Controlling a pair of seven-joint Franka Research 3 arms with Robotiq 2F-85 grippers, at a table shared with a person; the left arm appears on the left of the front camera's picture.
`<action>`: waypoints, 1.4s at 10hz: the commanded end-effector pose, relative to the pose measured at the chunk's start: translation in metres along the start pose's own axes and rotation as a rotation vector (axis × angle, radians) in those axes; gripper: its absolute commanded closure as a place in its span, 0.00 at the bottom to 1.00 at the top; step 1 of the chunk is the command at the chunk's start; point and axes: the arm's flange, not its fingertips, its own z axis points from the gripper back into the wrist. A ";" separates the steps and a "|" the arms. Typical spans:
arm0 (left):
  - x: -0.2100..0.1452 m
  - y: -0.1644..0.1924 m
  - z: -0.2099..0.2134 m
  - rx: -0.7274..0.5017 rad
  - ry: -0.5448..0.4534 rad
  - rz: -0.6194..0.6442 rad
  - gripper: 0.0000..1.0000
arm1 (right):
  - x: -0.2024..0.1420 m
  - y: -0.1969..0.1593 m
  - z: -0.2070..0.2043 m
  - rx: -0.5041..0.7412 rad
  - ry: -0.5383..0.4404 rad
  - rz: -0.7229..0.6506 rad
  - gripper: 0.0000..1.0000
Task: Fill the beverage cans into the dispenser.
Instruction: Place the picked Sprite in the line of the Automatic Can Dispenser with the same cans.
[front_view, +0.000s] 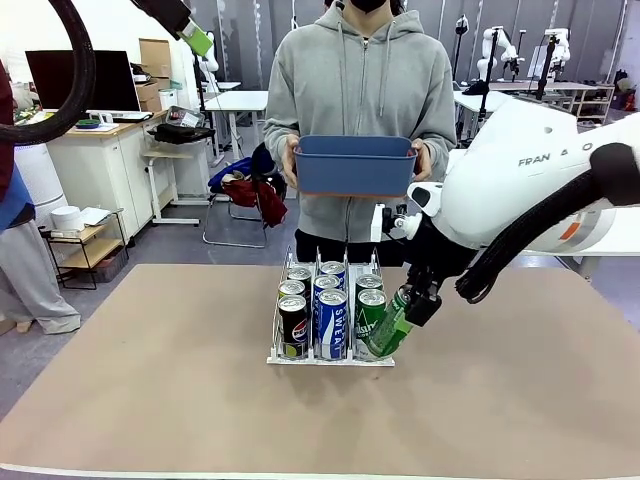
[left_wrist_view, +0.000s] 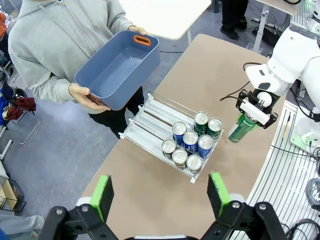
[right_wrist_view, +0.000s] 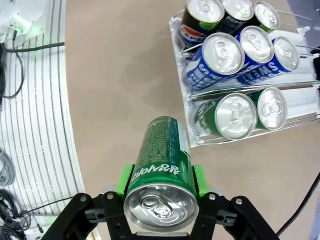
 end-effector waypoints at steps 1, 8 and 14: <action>-0.006 -0.002 -0.001 -0.016 -0.005 0.003 0.00 | 0.012 -0.019 -0.018 -0.045 -0.030 0.015 0.42; -0.006 -0.002 -0.001 -0.016 -0.005 0.003 0.00 | 0.029 -0.052 -0.045 -0.170 -0.004 0.014 0.42; -0.006 -0.002 -0.001 -0.016 -0.005 0.003 0.00 | 0.044 -0.077 -0.060 -0.072 0.169 0.004 0.42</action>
